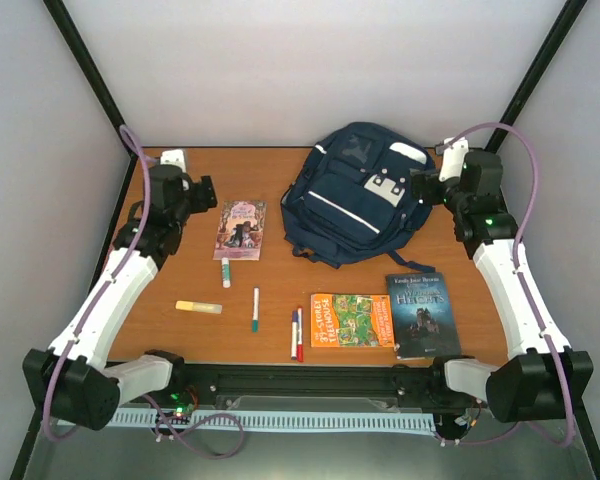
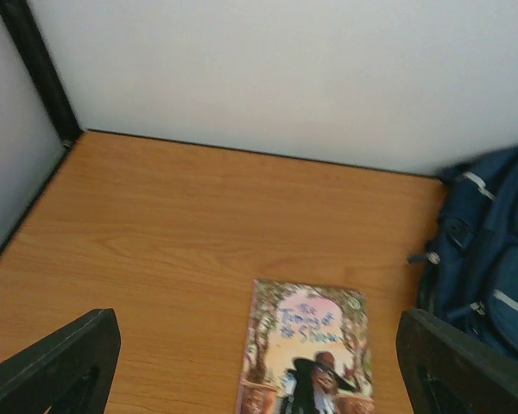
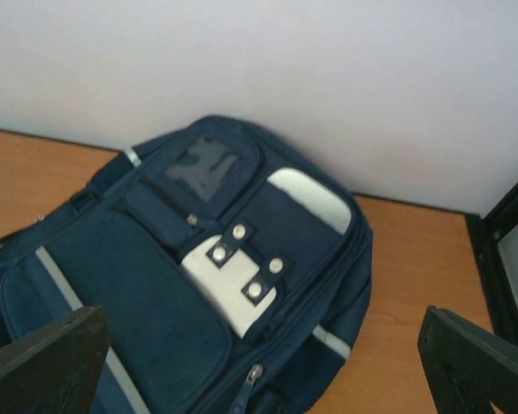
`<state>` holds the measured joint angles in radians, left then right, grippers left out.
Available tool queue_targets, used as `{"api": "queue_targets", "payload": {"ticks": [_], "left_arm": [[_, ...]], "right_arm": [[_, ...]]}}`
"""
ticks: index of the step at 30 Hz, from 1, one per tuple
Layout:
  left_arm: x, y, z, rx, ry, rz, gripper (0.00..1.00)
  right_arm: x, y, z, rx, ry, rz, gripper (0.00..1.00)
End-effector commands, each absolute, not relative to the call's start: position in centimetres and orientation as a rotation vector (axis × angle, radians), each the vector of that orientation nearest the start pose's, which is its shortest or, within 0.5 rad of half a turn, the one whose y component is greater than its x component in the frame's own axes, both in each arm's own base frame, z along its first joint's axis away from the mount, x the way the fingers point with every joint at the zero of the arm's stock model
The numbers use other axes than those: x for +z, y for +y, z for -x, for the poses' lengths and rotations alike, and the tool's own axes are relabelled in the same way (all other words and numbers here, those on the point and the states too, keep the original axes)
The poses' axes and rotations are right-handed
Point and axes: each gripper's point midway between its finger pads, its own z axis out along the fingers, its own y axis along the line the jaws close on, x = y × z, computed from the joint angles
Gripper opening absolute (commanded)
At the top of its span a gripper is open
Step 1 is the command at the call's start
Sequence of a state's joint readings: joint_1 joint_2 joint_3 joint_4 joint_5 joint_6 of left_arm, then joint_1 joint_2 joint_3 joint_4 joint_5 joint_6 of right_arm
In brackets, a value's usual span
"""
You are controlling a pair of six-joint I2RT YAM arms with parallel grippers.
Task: Pack the student bag
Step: Adjust the student bag at the center of the board.
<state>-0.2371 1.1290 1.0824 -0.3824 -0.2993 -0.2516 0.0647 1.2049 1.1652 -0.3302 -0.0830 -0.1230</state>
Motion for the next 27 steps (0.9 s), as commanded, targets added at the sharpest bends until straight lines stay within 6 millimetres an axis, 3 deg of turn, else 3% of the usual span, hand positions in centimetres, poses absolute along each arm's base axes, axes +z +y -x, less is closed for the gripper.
{"api": "queue_targets", "payload": {"ticks": [1,3,8,12,17,27], "left_arm": [[27.3,-8.1,-37.9,-0.198,2.073,0.126,0.90],[25.7,-9.9,-38.0,-0.262,2.125,0.090,0.89],[22.0,-14.3,-38.5,-0.405,2.245,0.031,0.89],[19.3,-17.6,-39.5,-0.498,2.359,-0.008,0.91],[16.8,-20.9,-41.3,-0.566,2.466,-0.043,0.96],[14.8,-26.8,-49.3,-0.676,2.528,-0.056,0.99]], "right_arm": [[29.4,4.1,-38.7,0.100,2.001,0.262,1.00],[27.9,4.3,-38.1,0.118,2.040,0.290,1.00],[24.3,5.1,-36.3,0.205,2.130,0.376,0.88],[22.4,5.0,-35.7,0.217,2.186,0.408,0.83],[20.5,4.3,-35.7,0.177,2.238,0.462,0.84],[15.0,3.0,-37.8,0.188,2.467,0.452,0.99]]}}
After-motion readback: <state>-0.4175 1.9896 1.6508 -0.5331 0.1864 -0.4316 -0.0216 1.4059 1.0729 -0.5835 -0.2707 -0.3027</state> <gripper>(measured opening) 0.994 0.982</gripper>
